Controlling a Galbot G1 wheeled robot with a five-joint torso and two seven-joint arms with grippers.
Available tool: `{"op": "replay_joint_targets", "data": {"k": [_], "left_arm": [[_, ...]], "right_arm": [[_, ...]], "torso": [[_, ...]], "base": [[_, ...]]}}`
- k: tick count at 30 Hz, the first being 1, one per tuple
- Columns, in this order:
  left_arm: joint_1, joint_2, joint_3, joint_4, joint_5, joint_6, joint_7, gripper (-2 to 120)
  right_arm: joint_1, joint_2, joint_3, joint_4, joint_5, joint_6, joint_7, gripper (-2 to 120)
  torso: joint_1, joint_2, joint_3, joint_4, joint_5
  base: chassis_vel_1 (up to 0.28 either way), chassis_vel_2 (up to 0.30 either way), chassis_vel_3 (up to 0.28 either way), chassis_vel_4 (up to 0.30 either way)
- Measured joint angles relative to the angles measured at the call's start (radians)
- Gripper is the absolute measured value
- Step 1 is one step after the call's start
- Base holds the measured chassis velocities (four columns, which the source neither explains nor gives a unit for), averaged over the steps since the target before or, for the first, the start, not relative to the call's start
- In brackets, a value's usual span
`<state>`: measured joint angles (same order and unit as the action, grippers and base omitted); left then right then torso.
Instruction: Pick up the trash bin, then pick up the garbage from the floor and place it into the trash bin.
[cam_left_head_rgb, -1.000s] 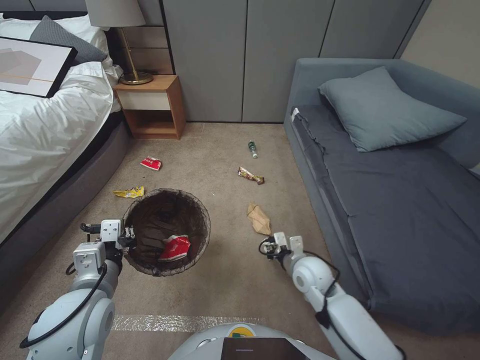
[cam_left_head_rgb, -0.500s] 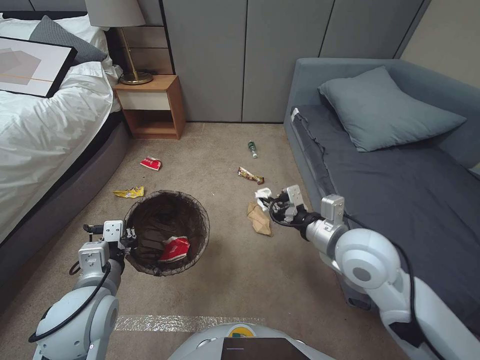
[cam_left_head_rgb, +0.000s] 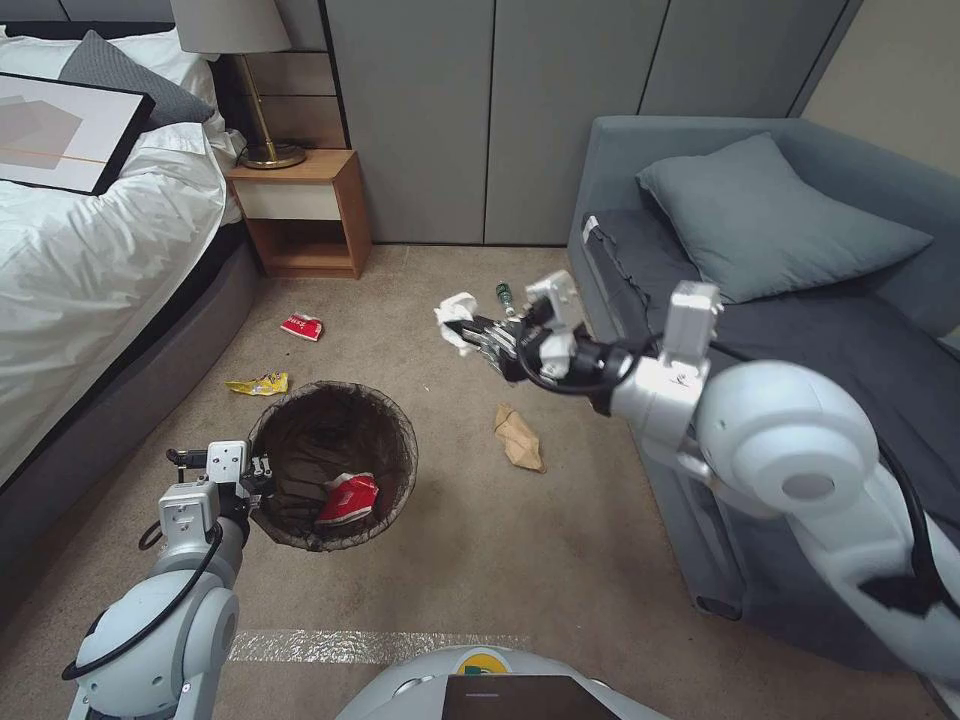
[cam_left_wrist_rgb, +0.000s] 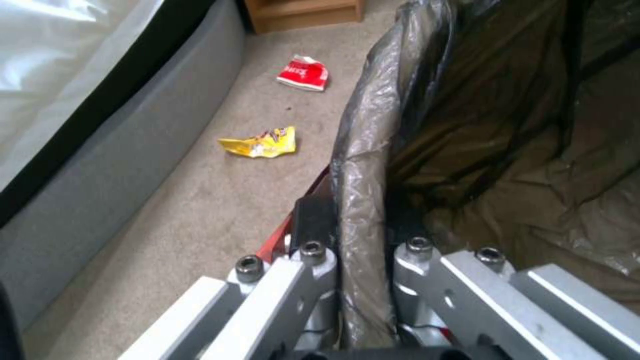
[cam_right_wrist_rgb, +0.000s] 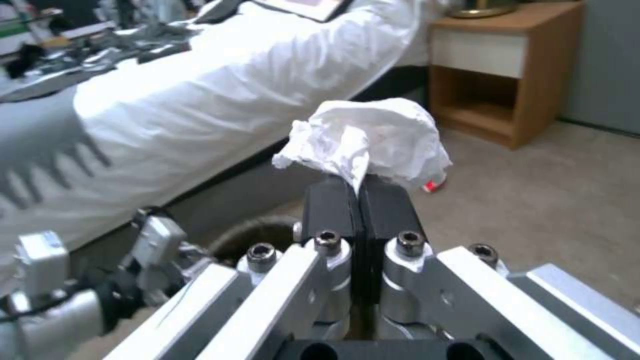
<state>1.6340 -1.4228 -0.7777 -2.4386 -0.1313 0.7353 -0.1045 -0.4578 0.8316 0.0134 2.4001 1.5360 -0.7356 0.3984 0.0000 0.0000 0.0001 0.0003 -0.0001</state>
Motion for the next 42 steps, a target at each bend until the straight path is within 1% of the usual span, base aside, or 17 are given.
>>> {"op": "replay_joint_targets", "data": {"k": [1,2,4,5,6,9,10,13,14,16,18,19,21,24,29,32,42], "left_arm": [[-0.002,0.002,-0.002,0.001,0.0,0.0,0.001,4],[-0.002,0.002,-0.002,0.001,0.0,0.0,0.001,4],[-0.003,0.005,-0.004,0.002,0.0,0.0,0.001,4],[-0.003,0.006,-0.005,0.003,0.0,0.0,0.001,4],[-0.003,0.006,-0.005,0.003,0.0,0.0,0.001,4],[-0.005,0.008,-0.008,0.006,-0.001,0.0,0.002,4],[-0.005,0.008,-0.008,0.006,-0.001,0.0,0.002,4],[-0.004,0.01,-0.013,0.008,-0.002,0.0,0.005,4],[-0.004,0.01,-0.013,0.008,-0.002,0.0,0.005,4],[-0.005,0.011,-0.014,0.009,-0.003,0.0,0.005,4],[-0.01,0.011,-0.014,0.013,-0.003,0.0,0.005,4],[-0.01,0.011,-0.014,0.013,-0.003,0.0,0.005,4],[-0.012,0.012,-0.013,0.014,-0.003,0.0,0.005,4],[-0.011,0.013,-0.017,0.014,-0.003,0.0,0.005,4],[-0.008,0.012,-0.02,0.018,-0.003,0.0,0.006,4],[-0.013,0.005,-0.018,0.021,-0.002,0.0,0.006,4],[-0.015,0.002,-0.028,0.024,-0.007,0.0,0.009,4]], "right_arm": [[0.069,0.021,-0.055,-0.022,0.035,0.0,0.023,0],[0.069,0.021,-0.055,-0.022,0.035,0.0,0.023,0],[0.134,0.045,-0.107,-0.043,0.066,0.0,0.044,0],[0.185,0.068,-0.154,-0.062,0.09,0.0,0.062,0],[0.185,0.068,-0.154,-0.062,0.09,0.0,0.062,0],[0.261,0.116,-0.247,-0.096,0.125,0.002,0.084,0],[0.261,0.116,-0.247,-0.096,0.125,0.002,0.084,0],[0.316,0.145,-0.34,-0.123,0.161,0.008,0.096,0],[0.316,0.145,-0.34,-0.123,0.161,0.008,0.096,0],[0.332,0.173,-0.397,-0.148,0.161,0.017,0.101,0],[0.327,0.203,-0.437,-0.174,0.146,0.022,0.107,0],[0.327,0.203,-0.437,-0.174,0.146,0.022,0.107,0],[0.304,0.23,-0.476,-0.194,0.111,0.03,0.112,0],[0.27,0.251,-0.503,-0.21,0.083,0.032,0.114,0],[0.238,0.276,-0.526,-0.23,0.059,0.032,0.115,0],[0.211,0.312,-0.554,-0.27,0.022,0.03,0.11,0],[0.13,0.364,-0.587,-0.363,-0.042,0.028,0.091,0]], "torso": [[0.0,0.0,0.0,-0.0004,-0.0001],[0.0,0.0,0.0,-0.0004,-0.0001],[0.0,0.0,0.0,-0.0002,0.0],[0.0,0.0,0.0,-0.0002,-0.0003],[0.0,0.0,0.0,-0.0002,-0.0003],[0.0,0.0,0.0,0.0,-0.0002],[0.0,0.0,0.0,0.0,-0.0002],[0.0,0.0,0.0,-0.0003,-0.0002],[0.0,0.0,0.0,-0.0003,-0.0002],[0.0,0.0,0.0,-0.0006,-0.0001],[0.0,0.0,0.0,-0.0001,-0.0002],[0.0,0.0,0.0,-0.0001,-0.0002],[0.0,0.0,0.0,-0.0001,-0.0001],[0.0,0.0,0.0,-0.0005,-0.0001],[0.0,0.0,0.0,-0.0005,0.0],[0.0,0.0,0.0,-0.0004,0.0],[0.0,0.0,0.0,-0.0003,0.0001]], "base": [[0.0,0.0,0.0,0.0],[0.0,0.0,0.0,0.0],[0.0,0.0,0.0,0.0],[0.0,0.0,0.0,0.0],[0.0,0.0,0.0,0.0],[0.0,0.0,0.0,0.0],[0.0,0.0,0.0,0.0],[0.0,0.0,0.0,0.0],[0.0,0.0,0.0,0.0],[0.0,0.0,0.0,0.0],[0.0,0.0,0.0,0.0],[0.0,0.0,0.0,0.0],[0.0,0.0,0.0,0.0],[0.0,0.0,0.0,0.0],[0.0,0.0,0.0,0.0],[0.0,0.0,0.0,0.0],[0.0,0.0,0.0,0.0]]}}
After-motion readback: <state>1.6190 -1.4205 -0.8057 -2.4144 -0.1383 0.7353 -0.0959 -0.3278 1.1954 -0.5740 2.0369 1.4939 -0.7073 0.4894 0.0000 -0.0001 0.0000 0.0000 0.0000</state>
